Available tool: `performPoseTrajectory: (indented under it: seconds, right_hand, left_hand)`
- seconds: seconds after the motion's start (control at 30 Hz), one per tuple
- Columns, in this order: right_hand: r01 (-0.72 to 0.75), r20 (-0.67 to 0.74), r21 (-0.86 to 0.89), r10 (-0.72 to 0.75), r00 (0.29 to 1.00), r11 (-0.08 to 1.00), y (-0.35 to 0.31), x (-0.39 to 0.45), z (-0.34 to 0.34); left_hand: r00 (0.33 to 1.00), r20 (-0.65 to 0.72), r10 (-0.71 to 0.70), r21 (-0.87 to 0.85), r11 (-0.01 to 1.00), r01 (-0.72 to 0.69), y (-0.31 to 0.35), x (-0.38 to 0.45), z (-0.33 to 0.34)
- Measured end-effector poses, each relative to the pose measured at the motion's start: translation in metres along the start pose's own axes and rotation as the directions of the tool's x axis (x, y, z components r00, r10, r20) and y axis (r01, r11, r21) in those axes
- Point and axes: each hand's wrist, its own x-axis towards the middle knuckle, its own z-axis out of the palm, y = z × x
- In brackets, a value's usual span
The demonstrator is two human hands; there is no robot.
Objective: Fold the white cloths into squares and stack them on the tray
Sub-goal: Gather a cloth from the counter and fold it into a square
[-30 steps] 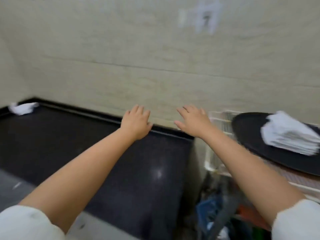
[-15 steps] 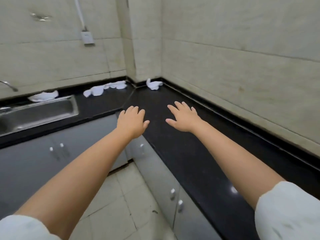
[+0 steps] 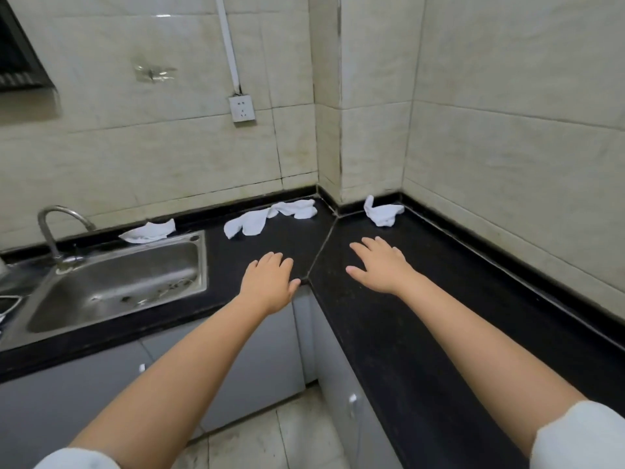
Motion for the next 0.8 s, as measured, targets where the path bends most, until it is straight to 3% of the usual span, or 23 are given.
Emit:
performPoseTrajectory:
  seconds: [0.2,0.43,0.6,0.8]
  right_hand:
    - [-0.004,0.067,-0.024,0.005,0.998,1.0,-0.007,0.103,0.026]
    - [0.024,0.129,-0.074,-0.014,0.992,0.997,-0.057,0.276,0.064]
    - [0.035,0.207,-0.035,-0.027,0.978,0.999,-0.115,0.4,0.095]
    - [-0.038,0.274,0.086,0.013,0.962,0.996,-0.157,0.498,0.144]
  left_hand:
    - [0.998,0.038,-0.048,-0.057,0.997,0.05,-0.071,0.089,0.04]
    - [0.988,0.117,-0.101,-0.068,0.992,0.109,-0.199,0.21,0.117]
    - [0.976,0.198,-0.095,-0.104,0.988,0.117,-0.284,0.288,0.162]
    - [0.949,0.284,-0.138,-0.246,0.946,0.212,-0.334,0.352,0.215]
